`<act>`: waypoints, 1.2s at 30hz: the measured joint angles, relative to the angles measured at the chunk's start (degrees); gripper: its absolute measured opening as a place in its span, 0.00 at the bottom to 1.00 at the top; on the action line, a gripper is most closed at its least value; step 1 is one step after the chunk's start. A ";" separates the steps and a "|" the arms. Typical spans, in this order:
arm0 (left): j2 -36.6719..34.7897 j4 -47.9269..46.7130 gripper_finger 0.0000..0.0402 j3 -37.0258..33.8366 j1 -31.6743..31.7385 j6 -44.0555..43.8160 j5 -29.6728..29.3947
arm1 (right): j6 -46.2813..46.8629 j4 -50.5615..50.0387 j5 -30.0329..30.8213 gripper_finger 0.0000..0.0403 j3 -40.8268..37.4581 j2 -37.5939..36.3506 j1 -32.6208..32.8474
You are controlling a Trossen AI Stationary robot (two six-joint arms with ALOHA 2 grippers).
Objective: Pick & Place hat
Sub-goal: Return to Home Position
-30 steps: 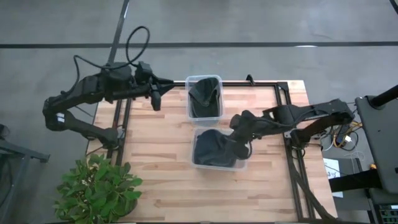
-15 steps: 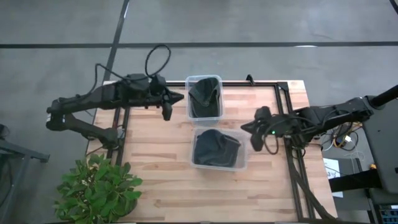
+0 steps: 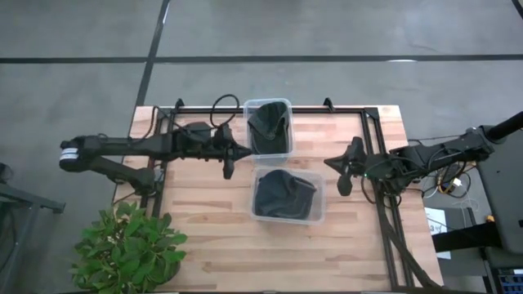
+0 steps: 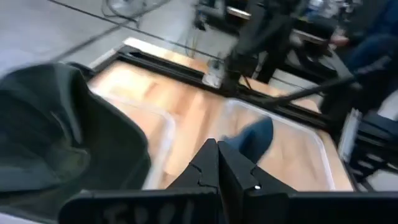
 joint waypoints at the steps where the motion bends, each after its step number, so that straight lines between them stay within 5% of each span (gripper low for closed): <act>1: -0.16 0.68 0.00 -1.06 0.00 0.04 0.97 | -0.23 0.05 -0.56 0.02 -0.89 -0.46 0.00; 19: -13.16 9.28 0.00 -16.24 0.13 0.44 1.19 | -16.42 23.77 -8.66 0.02 -16.03 -12.22 -0.04; 28: -24.79 23.01 0.00 -30.65 0.11 -3.05 2.03 | -17.42 24.23 -9.98 0.02 -21.01 -19.35 -0.04; 36: -32.66 24.13 0.00 -39.49 0.04 1.80 4.82 | -16.60 22.00 -7.97 0.02 -26.20 -22.69 -0.04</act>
